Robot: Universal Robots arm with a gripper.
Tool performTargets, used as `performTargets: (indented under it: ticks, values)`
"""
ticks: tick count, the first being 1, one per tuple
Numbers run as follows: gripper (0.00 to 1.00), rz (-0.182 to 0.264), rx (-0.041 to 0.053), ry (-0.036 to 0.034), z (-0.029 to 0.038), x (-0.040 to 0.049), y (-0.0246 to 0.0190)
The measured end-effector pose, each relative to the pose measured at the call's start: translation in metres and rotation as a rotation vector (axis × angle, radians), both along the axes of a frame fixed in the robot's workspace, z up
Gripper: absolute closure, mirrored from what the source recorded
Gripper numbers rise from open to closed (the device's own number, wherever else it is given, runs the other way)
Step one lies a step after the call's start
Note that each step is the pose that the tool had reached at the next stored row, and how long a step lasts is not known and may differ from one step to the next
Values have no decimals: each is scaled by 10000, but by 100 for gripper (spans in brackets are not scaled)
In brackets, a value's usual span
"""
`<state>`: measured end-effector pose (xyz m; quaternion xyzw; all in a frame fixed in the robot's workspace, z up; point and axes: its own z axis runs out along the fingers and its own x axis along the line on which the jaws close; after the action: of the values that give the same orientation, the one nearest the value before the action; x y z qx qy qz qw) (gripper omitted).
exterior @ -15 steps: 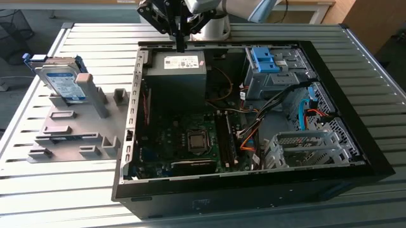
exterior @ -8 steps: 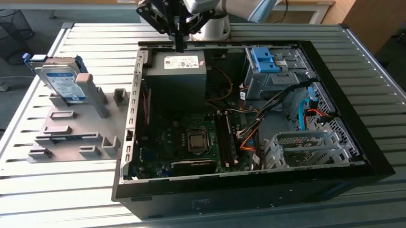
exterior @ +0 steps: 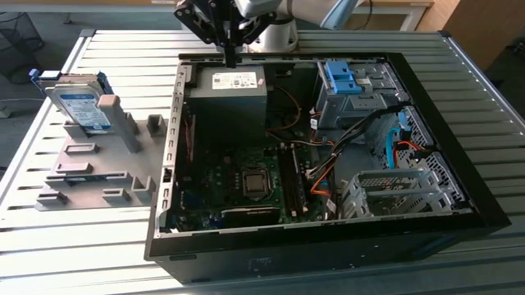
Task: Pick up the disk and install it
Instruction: 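Reach for the disk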
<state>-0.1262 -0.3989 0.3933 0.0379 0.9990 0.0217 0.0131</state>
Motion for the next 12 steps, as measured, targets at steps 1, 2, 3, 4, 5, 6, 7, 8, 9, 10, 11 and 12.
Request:
performTargets:
  ticks: [1,2,3,4,5,6,7,8,9,10,11,12]
  values:
    - [89,0,0,0,0,-4,0]
    - [89,0,0,0,0,-9,0]
    - [89,0,0,0,0,-13,0]
    - [89,0,0,0,0,-17,0]
    - [89,0,0,0,0,-22,0]
    - [89,0,0,0,0,-27,0]
    - [89,0,0,0,0,-31,0]
    - [89,0,-1,0,0,-36,0]
    - [89,0,0,0,0,-40,0]
    - [89,0,0,0,0,-45,0]
    - [89,0,0,0,0,-49,0]
    - [89,0,0,0,0,-54,0]
